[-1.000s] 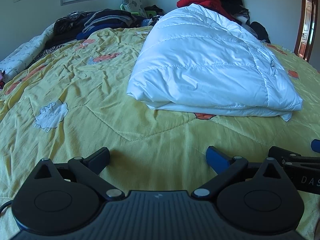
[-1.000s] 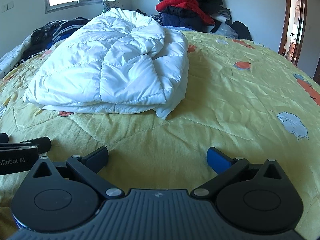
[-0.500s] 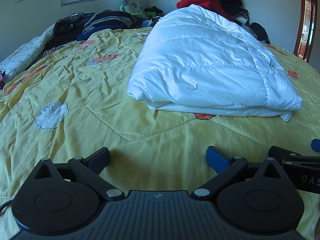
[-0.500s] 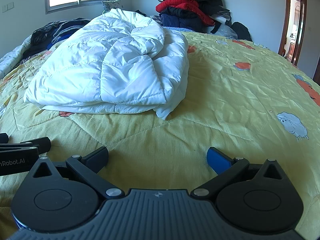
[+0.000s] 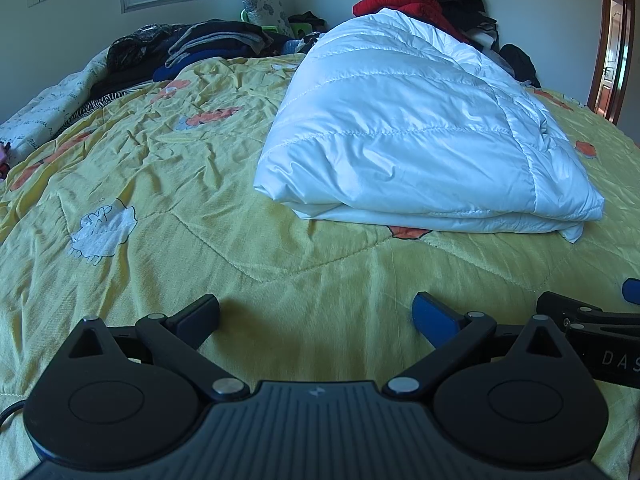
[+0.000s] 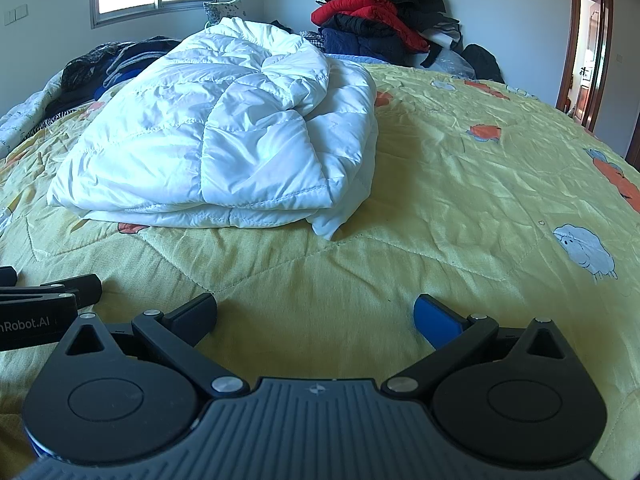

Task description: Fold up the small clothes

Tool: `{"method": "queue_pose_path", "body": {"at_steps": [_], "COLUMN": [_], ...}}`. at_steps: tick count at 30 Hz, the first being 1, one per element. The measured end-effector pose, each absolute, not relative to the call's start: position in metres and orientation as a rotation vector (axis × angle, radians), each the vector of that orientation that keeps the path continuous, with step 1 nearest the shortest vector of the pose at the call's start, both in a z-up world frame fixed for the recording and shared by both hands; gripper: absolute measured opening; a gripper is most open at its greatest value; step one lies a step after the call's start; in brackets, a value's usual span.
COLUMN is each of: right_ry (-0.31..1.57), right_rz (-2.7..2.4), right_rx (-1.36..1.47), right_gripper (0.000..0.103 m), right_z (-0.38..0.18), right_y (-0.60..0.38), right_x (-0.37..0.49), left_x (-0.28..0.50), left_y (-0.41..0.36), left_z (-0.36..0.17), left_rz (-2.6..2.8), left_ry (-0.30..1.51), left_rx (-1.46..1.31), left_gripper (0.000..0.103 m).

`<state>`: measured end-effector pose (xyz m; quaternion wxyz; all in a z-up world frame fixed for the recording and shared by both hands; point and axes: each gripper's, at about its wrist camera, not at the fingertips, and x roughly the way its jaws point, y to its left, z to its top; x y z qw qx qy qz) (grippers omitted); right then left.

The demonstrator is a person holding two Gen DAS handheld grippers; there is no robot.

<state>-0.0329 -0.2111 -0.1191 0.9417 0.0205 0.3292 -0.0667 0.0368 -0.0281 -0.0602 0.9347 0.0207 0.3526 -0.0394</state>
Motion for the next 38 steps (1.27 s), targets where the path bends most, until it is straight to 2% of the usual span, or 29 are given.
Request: {"method": "queue_pose_path", "body": {"at_steps": [38], "right_ry": [0.67], "right_rz": [-0.138], "right_rx": [0.042], "right_gripper": [0.102], "right_z": [-0.1195], "right_y": [-0.2103], "right_x": [-0.0332], "left_x": [0.0353], "left_y": [-0.0272], "left_z": [-0.0602], "left_rz": [-0.085], "left_ry": [0.717], "left_rx": [0.039], "left_gripper": [0.103]}}
